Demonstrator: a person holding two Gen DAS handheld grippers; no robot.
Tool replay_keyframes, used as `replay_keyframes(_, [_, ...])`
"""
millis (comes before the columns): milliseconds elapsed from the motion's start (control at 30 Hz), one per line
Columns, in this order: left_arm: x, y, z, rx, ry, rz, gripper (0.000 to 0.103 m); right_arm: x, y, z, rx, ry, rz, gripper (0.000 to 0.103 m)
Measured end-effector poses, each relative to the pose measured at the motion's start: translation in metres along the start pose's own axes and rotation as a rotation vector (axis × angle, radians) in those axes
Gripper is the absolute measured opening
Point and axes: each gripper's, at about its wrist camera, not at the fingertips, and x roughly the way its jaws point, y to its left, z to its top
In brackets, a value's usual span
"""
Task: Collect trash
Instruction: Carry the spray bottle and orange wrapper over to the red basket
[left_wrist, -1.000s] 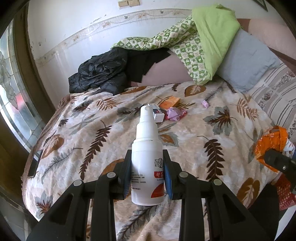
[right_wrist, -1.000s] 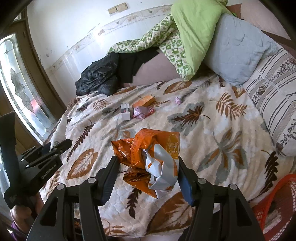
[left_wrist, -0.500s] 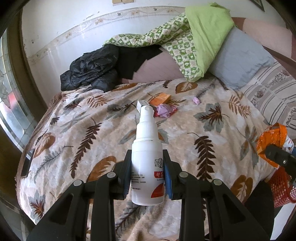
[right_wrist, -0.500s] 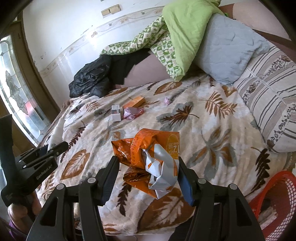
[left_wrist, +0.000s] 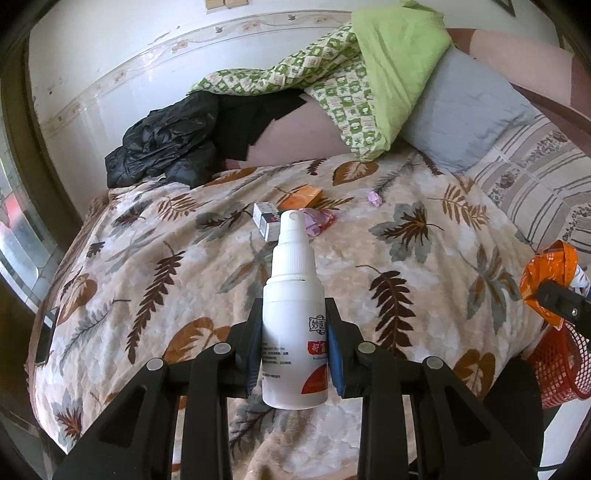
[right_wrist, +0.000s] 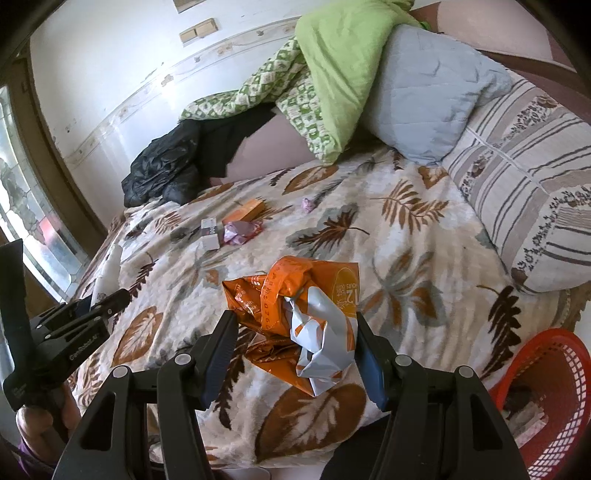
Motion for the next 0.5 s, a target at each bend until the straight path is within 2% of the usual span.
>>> replay_keyframes(500, [0.0,-0.038,0.012,0.086,-0.025,-0.053,0.029,-0.014,-0.033,-0.002,0.058,-0.022,-0.061,0.065])
